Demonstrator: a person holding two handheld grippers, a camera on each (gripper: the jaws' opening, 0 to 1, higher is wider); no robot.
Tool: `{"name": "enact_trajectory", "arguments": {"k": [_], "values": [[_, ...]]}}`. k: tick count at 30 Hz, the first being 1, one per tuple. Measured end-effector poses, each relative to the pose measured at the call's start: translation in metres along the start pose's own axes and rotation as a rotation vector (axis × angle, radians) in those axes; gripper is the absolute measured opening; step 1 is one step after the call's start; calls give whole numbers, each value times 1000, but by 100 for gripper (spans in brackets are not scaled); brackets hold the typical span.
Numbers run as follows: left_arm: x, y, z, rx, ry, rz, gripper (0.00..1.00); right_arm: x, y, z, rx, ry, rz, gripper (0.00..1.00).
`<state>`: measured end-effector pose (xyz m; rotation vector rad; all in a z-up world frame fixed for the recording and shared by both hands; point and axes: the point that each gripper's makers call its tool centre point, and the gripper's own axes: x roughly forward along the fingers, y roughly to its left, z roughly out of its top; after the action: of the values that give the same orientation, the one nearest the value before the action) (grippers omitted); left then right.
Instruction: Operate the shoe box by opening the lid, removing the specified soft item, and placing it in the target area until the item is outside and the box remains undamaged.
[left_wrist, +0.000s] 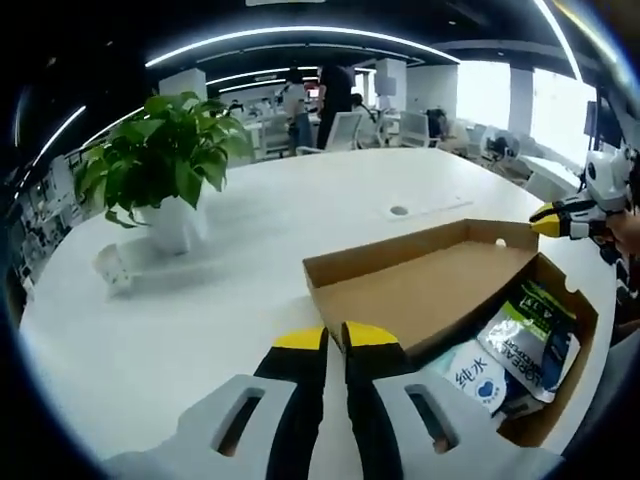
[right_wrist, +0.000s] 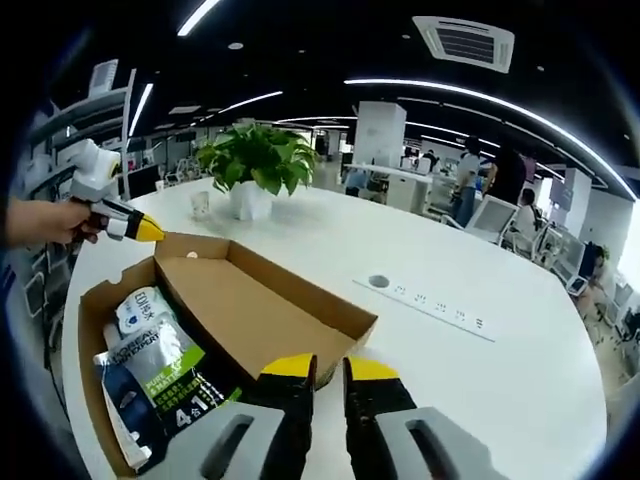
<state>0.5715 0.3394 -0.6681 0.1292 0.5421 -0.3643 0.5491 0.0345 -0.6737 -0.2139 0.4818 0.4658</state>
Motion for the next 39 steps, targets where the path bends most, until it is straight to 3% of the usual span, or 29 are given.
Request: {"name": "enact_trajectory", "arguments": {"k": [11, 21, 32, 35, 39], "values": [[-21, -19, 4, 38, -9, -27, 12, -18, 9, 3, -44, -31, 23, 14], [-35, -44, -2, 67, 18, -72, 16, -33, 24, 2, -107, -39, 62, 21], [-51, -72, -23, 6, 62, -118, 22, -48, 43, -2, -206, -44, 122, 30], [-54, -81, -28, -4, 81, -139, 26, -50, 48, -4, -293, -41, 134, 32], [-58, -89, -31, -39, 93, -158, 27, -53, 57, -6, -333, -41, 153, 33]]}}
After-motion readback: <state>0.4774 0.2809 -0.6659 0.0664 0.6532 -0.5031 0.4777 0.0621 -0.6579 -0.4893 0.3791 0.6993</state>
